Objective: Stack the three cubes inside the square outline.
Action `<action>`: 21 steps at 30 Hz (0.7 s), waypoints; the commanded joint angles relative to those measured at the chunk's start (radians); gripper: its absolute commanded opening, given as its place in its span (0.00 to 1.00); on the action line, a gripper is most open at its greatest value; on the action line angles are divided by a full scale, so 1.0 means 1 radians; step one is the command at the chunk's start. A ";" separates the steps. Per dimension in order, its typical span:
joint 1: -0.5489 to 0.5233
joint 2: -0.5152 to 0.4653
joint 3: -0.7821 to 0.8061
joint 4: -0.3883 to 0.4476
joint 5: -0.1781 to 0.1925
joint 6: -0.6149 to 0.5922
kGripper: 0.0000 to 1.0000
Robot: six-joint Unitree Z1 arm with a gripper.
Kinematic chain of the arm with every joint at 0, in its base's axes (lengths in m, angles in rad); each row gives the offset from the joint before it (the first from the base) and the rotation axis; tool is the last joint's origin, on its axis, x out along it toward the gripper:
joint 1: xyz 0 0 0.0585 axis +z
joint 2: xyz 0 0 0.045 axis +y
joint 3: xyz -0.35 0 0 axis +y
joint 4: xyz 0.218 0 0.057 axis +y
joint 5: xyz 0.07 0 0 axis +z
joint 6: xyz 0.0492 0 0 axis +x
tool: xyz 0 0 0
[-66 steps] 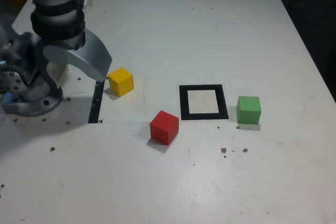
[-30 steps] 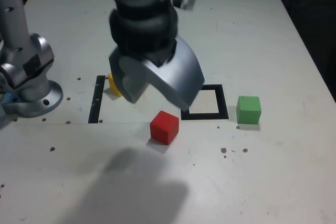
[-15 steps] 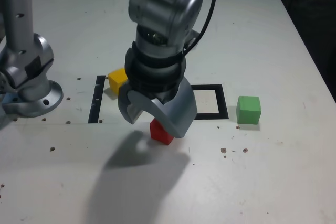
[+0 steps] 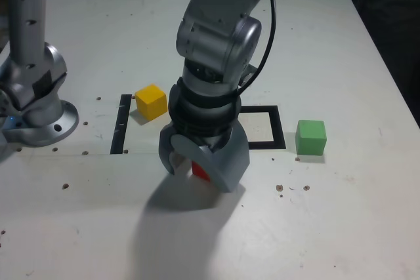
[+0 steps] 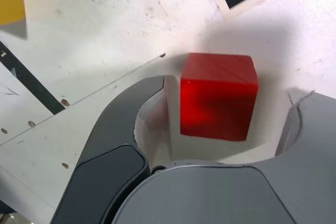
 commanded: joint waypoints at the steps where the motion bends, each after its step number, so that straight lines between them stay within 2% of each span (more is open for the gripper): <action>1: 0.004 0.007 0.002 0.003 0.005 0.002 0.68; 5: 0.005 0.016 -0.002 -0.005 0.011 0.003 0.60; 12: 0.005 0.024 -0.015 -0.006 0.030 0.008 0.38; 21: 0.005 0.023 -0.059 0.047 0.040 0.033 0.19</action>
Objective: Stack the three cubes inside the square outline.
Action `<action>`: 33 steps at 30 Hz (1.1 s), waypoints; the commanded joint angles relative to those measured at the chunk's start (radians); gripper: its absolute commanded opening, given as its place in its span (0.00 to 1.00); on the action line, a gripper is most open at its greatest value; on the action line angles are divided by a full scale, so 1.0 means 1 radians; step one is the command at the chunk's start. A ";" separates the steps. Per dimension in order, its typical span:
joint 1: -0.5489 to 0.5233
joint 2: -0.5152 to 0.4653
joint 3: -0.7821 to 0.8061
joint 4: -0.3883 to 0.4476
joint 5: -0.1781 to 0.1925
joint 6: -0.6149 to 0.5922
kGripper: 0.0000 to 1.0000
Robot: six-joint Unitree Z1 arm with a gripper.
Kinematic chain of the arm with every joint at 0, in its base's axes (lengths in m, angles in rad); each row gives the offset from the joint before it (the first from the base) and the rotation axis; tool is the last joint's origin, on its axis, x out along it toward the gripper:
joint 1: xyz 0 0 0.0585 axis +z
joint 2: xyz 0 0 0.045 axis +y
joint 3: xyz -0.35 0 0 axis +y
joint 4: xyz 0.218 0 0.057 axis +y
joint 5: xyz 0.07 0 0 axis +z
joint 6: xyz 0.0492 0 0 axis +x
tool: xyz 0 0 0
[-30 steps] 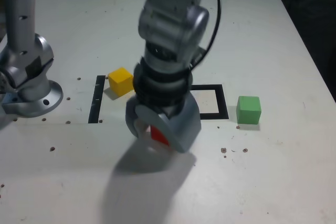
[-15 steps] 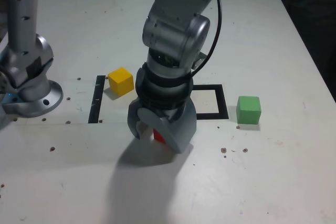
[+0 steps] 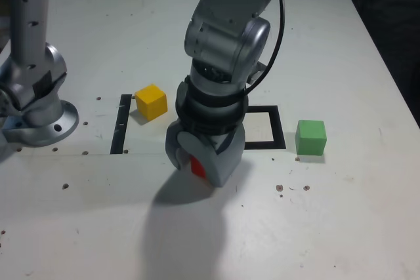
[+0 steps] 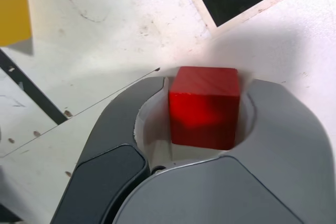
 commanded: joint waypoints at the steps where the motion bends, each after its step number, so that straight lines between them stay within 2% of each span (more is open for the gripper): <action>1: 0.002 0.003 -0.010 0.006 0.002 0.003 0.17; 6: 0.002 0.003 -0.022 0.004 -0.001 0.005 0.10; 11: 0.008 -0.007 -0.040 0.015 0.002 0.001 0.10; 16: 0.042 -0.033 -0.138 0.102 0.011 -0.030 0.10; 21: 0.102 -0.026 -0.234 0.174 0.014 -0.134 0.10; 26: 0.170 -0.008 -0.243 0.163 0.012 -0.219 0.12; 33: 0.244 0.039 -0.224 0.119 0.010 -0.236 0.13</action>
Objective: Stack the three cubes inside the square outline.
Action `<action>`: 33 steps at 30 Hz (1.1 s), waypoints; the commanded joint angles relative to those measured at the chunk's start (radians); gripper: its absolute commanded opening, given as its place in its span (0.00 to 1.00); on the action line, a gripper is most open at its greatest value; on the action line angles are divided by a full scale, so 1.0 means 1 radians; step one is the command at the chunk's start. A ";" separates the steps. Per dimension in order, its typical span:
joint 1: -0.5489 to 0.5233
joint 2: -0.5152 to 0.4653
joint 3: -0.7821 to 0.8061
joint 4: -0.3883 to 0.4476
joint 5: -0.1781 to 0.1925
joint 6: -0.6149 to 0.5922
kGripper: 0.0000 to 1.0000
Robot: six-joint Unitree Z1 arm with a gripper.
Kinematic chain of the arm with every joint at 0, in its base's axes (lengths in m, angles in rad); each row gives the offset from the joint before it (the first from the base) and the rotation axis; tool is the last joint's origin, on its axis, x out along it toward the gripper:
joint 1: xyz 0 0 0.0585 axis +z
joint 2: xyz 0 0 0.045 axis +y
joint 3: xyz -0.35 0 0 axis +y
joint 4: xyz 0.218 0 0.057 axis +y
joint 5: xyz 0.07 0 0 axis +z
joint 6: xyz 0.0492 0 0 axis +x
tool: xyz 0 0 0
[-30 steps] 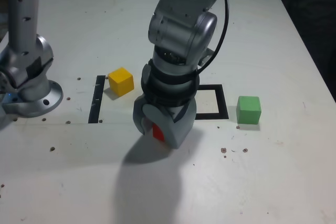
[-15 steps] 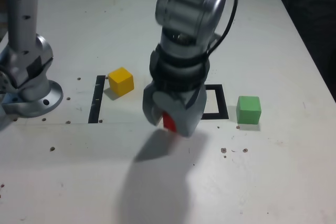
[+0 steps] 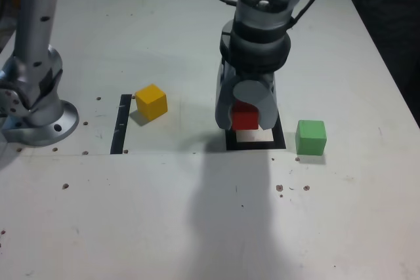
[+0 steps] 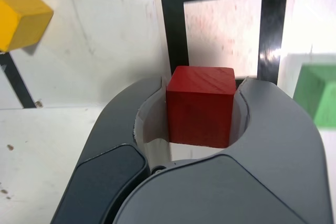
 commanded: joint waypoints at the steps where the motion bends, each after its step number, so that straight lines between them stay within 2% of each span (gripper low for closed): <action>1: 0.010 0.016 0.005 -0.016 -0.001 -0.001 0.13; 10: 0.044 0.052 0.034 -0.061 -0.005 0.013 0.13; 15: 0.055 0.061 0.037 -0.071 -0.004 0.022 0.19; 20: 0.059 0.066 0.029 -0.077 -0.002 0.032 0.34; 29: 0.062 0.073 0.026 -0.083 0.001 0.050 0.77; 33: 0.062 0.068 0.026 -0.079 0.009 0.054 0.87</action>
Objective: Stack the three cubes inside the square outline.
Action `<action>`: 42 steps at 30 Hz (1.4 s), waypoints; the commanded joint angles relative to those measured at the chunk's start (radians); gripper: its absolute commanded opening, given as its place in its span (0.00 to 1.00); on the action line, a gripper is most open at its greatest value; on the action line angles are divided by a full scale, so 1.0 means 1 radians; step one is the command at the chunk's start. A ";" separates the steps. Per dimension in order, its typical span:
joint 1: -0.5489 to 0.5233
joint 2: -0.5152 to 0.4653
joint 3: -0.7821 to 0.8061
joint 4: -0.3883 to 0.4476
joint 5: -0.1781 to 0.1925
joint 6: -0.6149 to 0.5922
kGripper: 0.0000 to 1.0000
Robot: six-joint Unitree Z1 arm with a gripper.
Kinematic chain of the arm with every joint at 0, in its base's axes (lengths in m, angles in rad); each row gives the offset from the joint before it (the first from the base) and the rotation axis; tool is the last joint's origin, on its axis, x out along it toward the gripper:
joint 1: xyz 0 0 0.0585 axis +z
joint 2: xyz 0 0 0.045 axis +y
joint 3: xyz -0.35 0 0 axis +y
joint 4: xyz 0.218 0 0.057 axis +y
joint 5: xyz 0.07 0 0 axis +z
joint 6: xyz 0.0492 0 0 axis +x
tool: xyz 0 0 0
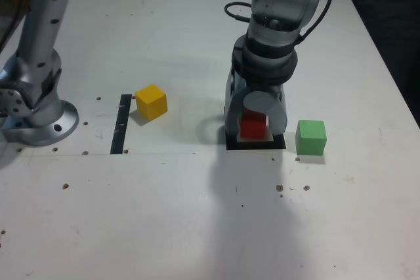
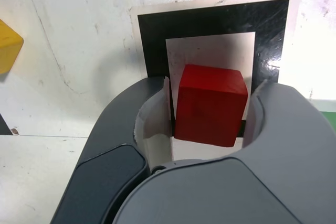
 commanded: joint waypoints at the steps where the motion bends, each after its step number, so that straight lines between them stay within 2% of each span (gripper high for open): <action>1: 0.002 -0.003 -0.003 0.005 0.004 0.006 0.88; 8: 0.002 -0.044 -0.005 0.040 0.008 0.012 0.93; 12: 0.002 -0.113 0.007 0.094 0.026 0.019 0.95; 16: 0.002 -0.200 0.039 0.124 0.052 0.085 0.98; 25: 0.004 -0.415 0.205 0.166 0.188 0.352 1.00; 28: 0.015 -0.470 0.312 0.131 0.227 0.446 1.00; 31: 0.044 -0.520 0.412 0.058 0.246 0.547 1.00; 35: 0.081 -0.543 0.509 -0.027 0.251 0.623 1.00; 42: 0.091 -0.532 0.635 -0.122 0.238 0.628 0.97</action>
